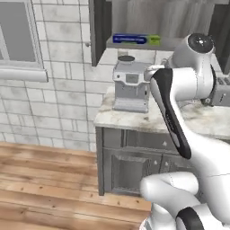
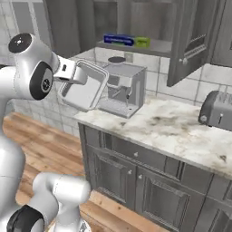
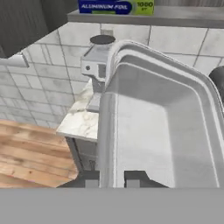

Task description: Retrieve the tupperware and aluminum foil from the cabinet and place them on the dining counter near the plate with carrot and steak to prepare for storing leftovers.

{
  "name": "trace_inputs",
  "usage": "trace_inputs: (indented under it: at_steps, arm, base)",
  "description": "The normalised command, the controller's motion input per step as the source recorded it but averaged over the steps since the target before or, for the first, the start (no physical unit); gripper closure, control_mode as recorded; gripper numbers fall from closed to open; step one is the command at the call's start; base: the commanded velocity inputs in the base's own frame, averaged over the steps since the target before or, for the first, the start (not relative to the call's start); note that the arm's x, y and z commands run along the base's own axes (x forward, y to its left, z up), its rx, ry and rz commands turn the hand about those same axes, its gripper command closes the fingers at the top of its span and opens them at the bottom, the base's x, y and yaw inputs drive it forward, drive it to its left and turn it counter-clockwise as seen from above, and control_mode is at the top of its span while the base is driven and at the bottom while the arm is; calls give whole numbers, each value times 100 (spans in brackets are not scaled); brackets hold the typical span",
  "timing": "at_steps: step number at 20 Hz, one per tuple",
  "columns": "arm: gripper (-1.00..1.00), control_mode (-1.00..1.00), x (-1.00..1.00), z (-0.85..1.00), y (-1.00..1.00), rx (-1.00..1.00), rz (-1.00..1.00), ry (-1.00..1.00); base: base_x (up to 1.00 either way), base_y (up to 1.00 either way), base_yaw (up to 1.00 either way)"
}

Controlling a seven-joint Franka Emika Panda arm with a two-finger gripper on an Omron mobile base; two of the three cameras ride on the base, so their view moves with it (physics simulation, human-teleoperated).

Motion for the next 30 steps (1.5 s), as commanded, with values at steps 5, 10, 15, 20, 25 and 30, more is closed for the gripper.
trace_inputs:
  at_steps: [5,10,15,20,25,30]
  arm:
    - [100,100,0,0,0,0,0,0]
    - [100,100,0,0,0,0,0,0]
    - [100,100,0,0,0,0,0,0]
    - [100,100,0,0,0,0,0,0]
    - [100,100,0,0,0,0,0,0]
    - [100,100,0,0,0,0,0,0]
  base:
    - [-66,23,87]
    - [-22,16,99]
    - [0,2,100]
    - [0,0,100]
    - [0,0,100]
    - [0,0,100]
